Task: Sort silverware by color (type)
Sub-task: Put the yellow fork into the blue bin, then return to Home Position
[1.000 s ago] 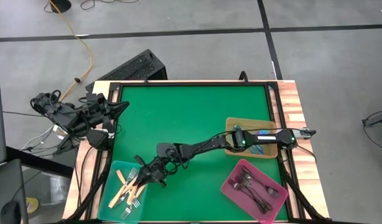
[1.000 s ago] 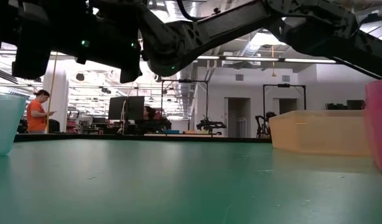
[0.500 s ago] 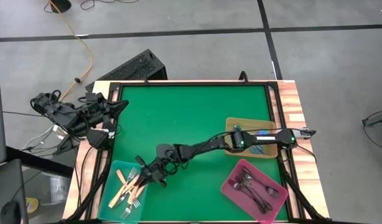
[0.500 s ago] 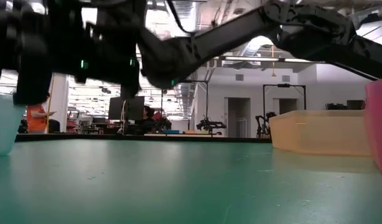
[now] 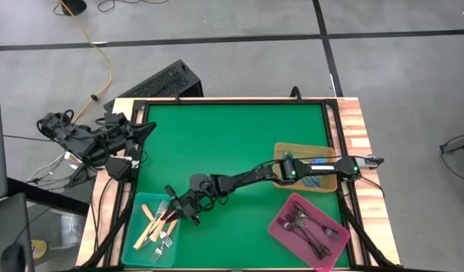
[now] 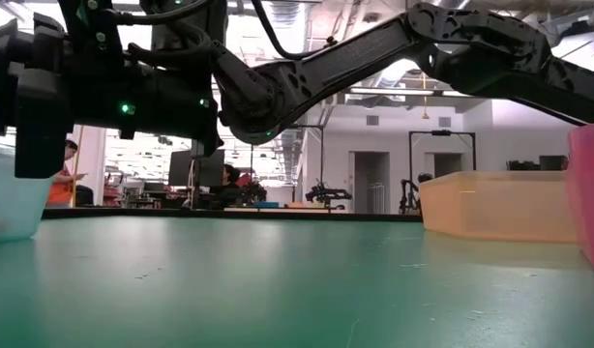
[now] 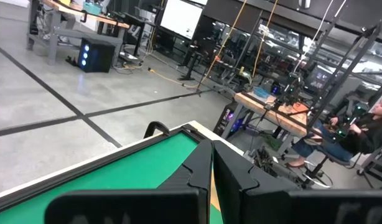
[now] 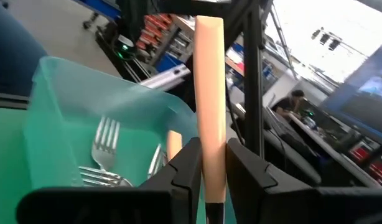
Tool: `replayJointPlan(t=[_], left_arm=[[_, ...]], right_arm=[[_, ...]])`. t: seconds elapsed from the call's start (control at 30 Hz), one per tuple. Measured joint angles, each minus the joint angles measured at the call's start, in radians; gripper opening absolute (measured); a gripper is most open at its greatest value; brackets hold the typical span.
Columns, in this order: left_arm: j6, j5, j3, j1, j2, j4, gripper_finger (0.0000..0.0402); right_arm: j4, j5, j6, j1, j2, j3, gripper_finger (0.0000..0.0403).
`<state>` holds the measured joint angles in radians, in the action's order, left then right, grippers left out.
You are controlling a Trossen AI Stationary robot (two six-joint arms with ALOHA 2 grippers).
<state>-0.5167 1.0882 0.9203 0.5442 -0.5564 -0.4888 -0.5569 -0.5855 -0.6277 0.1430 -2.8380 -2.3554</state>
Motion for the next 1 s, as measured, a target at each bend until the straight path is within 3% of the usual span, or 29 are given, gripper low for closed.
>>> replayJointPlan(t=[0.6, 0.83, 1.0], left_arm=[[-0.003, 0.0, 0.0, 0.0, 0.0, -0.022, 0.0], [-0.014, 0.0, 0.0, 0.0, 0.0, -0.022, 0.0], [-0.037, -0.03, 0.0, 0.0, 0.0, -0.021, 0.0]], right_arm=[[-0.007, 0.038, 0.033, 0.0, 0.0, 0.0, 0.0148], [-0.029, 0.048, 0.141, -0.009, 0.036, 0.0, 0.0165], [0.083, 0.11, 0.191, -0.025, 0.105, -0.002, 0.0166]])
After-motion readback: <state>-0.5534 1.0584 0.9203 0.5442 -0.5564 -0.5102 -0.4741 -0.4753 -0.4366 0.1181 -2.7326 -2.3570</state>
